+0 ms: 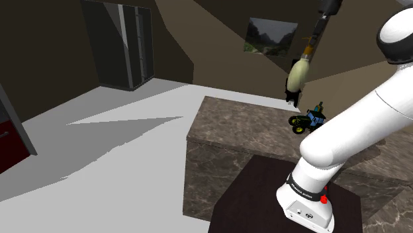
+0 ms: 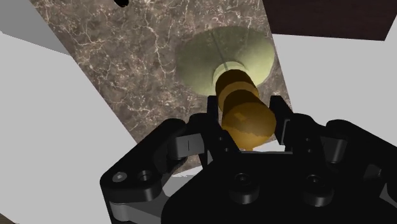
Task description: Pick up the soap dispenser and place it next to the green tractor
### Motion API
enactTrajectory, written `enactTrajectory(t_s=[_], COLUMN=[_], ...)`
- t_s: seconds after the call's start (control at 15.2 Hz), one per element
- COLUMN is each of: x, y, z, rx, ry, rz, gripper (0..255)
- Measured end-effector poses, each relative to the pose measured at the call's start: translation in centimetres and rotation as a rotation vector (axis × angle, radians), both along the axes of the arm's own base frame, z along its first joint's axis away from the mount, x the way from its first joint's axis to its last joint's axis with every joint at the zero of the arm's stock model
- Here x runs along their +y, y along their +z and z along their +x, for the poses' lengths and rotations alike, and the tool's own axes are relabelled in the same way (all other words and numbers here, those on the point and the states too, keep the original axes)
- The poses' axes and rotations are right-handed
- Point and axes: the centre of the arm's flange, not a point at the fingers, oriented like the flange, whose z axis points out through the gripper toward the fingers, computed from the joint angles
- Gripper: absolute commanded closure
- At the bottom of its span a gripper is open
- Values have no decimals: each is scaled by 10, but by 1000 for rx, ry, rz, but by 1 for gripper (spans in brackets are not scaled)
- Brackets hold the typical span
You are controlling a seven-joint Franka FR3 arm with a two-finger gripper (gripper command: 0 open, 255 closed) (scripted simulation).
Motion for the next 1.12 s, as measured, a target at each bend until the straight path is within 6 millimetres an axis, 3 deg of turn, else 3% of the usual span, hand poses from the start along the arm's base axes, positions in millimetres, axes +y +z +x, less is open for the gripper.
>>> enactTrajectory(t_s=[0.26,1.12], x=[-1,-3], y=[-8,-77], z=[-13,-15], rx=[0,1], ry=[0,0], rz=[1,1], gripper=[255,255])
